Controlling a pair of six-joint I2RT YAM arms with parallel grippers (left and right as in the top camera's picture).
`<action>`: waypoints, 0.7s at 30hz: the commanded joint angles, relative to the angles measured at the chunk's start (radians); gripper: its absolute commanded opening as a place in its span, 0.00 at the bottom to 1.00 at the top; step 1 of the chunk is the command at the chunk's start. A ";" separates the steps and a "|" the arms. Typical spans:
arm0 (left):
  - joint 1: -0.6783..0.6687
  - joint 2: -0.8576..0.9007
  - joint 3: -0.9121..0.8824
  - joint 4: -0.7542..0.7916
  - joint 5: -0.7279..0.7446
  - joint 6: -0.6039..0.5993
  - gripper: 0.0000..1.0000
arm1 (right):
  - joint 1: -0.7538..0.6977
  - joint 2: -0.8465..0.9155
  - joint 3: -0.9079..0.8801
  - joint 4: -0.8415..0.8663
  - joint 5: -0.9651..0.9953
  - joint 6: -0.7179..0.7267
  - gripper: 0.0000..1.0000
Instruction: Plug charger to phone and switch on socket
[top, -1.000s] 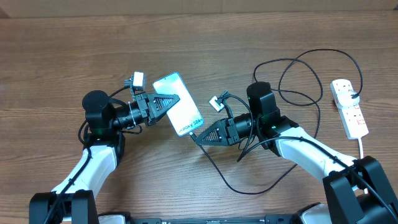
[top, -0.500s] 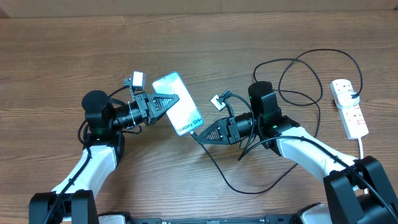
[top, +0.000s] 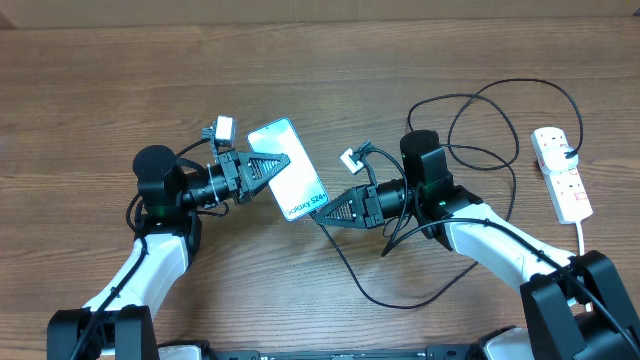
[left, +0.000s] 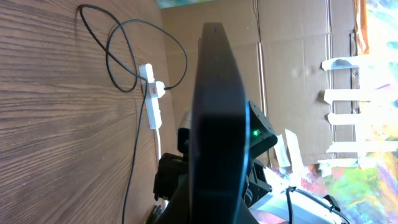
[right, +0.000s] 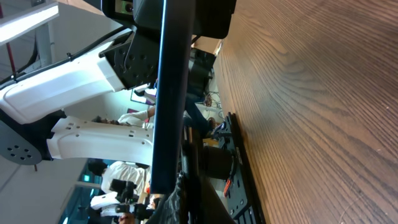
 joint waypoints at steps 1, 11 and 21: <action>0.019 -0.010 0.014 0.007 -0.011 0.016 0.04 | -0.006 -0.018 0.003 -0.019 0.007 0.004 0.04; 0.090 -0.011 0.014 0.002 0.026 0.016 0.04 | -0.006 -0.018 0.003 -0.025 0.001 -0.008 0.04; 0.090 -0.010 0.014 -0.068 0.021 0.046 0.04 | 0.001 -0.018 0.003 0.025 0.001 -0.008 0.04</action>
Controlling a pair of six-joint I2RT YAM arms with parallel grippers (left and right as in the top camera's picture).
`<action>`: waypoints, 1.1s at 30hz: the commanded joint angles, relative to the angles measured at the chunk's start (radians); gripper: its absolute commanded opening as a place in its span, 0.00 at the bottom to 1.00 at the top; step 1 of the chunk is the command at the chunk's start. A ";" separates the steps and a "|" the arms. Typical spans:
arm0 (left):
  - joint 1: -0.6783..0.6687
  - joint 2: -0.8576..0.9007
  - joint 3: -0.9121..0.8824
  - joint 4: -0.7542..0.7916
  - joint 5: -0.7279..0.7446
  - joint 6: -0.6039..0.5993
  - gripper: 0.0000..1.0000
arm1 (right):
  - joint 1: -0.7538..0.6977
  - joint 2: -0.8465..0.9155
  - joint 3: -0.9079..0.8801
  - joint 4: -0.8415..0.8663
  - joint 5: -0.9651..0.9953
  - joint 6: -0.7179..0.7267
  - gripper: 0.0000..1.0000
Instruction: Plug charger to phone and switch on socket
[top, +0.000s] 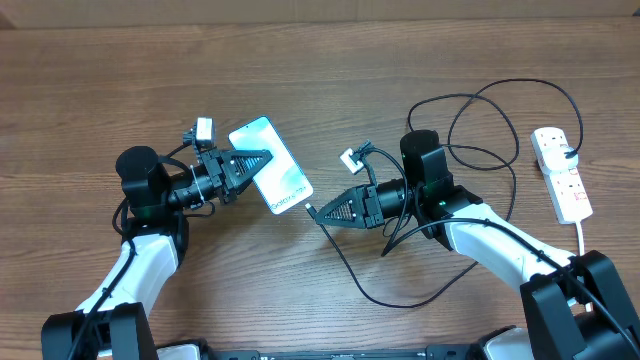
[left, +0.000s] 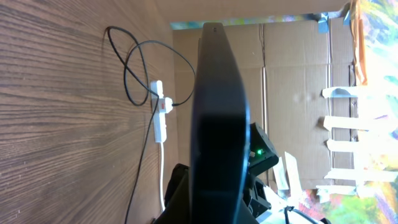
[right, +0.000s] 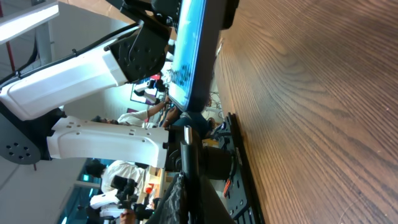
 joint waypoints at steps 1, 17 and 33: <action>0.000 -0.010 0.014 0.005 0.019 0.034 0.04 | 0.001 -0.018 0.003 0.008 0.002 -0.006 0.04; -0.047 -0.010 0.014 0.005 -0.052 0.042 0.04 | 0.001 -0.018 0.003 0.008 0.002 -0.006 0.04; -0.065 -0.010 0.014 0.010 -0.056 0.042 0.04 | 0.001 -0.018 0.003 0.008 0.002 -0.002 0.04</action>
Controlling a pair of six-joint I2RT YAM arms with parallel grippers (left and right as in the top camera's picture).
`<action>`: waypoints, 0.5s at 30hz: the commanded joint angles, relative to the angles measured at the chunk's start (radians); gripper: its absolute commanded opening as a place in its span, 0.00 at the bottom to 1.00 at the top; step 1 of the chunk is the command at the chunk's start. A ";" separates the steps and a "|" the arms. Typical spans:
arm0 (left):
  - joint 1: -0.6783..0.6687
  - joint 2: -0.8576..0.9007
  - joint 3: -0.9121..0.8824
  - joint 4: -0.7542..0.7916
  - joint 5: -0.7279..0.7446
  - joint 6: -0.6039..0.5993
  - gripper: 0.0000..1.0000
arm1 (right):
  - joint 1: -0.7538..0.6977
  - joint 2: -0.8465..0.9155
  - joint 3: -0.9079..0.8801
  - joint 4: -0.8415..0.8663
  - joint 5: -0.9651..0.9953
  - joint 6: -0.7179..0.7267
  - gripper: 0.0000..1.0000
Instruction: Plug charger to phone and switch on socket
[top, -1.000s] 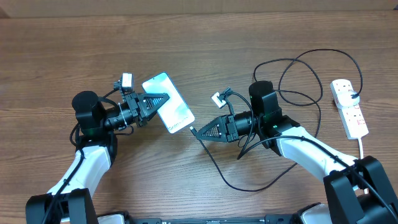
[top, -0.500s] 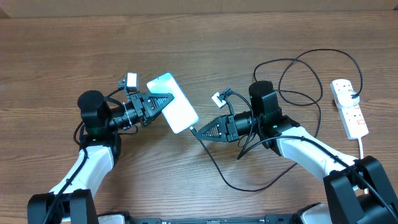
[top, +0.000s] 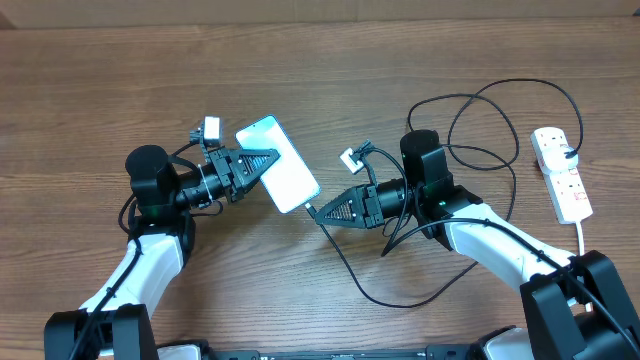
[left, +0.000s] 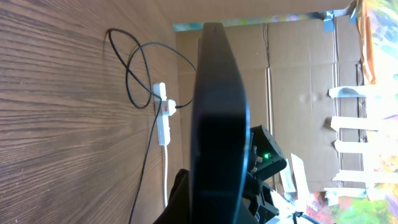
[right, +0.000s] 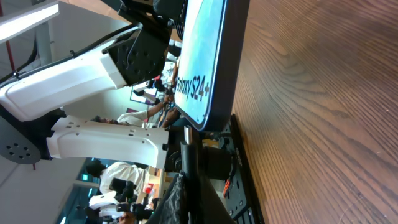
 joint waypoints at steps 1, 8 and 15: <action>-0.014 -0.010 0.014 0.012 0.002 0.027 0.04 | 0.001 -0.018 0.003 0.006 0.002 -0.002 0.04; -0.015 -0.010 0.014 0.012 0.003 0.027 0.04 | 0.001 -0.018 0.003 0.005 0.010 -0.002 0.04; -0.015 -0.010 0.014 0.012 0.002 0.027 0.04 | 0.001 -0.018 0.003 0.006 0.010 0.033 0.04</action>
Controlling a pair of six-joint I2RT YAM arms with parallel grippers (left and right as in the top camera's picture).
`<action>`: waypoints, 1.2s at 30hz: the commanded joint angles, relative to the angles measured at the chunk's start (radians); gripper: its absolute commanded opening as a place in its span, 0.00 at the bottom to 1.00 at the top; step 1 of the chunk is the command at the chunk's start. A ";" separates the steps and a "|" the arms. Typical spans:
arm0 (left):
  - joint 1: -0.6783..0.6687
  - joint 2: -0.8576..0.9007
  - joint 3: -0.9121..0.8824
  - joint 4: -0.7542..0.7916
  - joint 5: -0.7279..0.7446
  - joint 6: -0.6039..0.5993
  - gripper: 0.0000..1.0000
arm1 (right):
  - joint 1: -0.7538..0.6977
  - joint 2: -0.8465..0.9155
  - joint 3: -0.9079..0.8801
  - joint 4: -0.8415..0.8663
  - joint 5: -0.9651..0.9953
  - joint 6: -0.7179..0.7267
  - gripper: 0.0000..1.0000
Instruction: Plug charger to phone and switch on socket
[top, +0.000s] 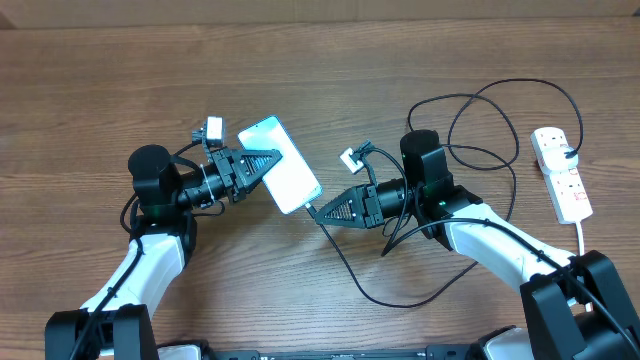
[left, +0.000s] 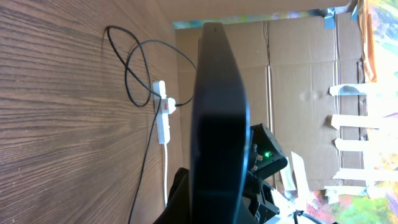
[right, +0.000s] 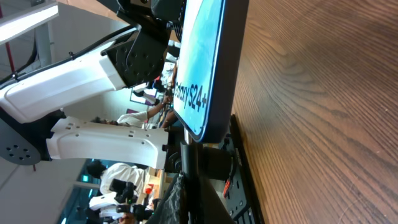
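Note:
My left gripper (top: 258, 166) is shut on the phone (top: 281, 178), holding it tilted above the table with its lit screen up. In the left wrist view the phone (left: 217, 106) shows edge-on as a dark slab. My right gripper (top: 325, 211) is shut on the black charger cable's plug end, whose tip sits right at the phone's lower edge. Whether the plug is in the port cannot be told. The right wrist view shows the phone screen (right: 202, 62) just above the held plug (right: 188, 177). The white socket strip (top: 562, 175) lies far right.
The black charger cable (top: 480, 125) loops over the table between the right arm and the socket strip, and another length curls near the front (top: 380, 295). A small white tag (top: 349, 158) sticks up from the right wrist. Cardboard walls (left: 298, 93) stand beyond the table.
The left gripper has moved the phone slightly right, so its lower edge sits a little closer to the plug tip. The right gripper holds the same place.
At first the phone's lower end was against the right gripper's tip, edge-on to the right wrist camera. Then the phone stood further left, apart from the plug. After that it was back near the plug with its screen turned to that camera, and now closer still.

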 joint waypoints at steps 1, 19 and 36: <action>-0.007 -0.010 0.014 0.012 0.005 0.027 0.04 | 0.001 -0.018 0.003 0.007 0.007 0.034 0.04; -0.009 -0.010 0.014 0.011 -0.010 0.023 0.04 | 0.001 -0.018 0.003 0.007 0.007 0.040 0.04; -0.049 -0.010 0.014 0.012 -0.006 0.040 0.04 | 0.000 -0.018 0.003 0.006 0.007 0.040 0.04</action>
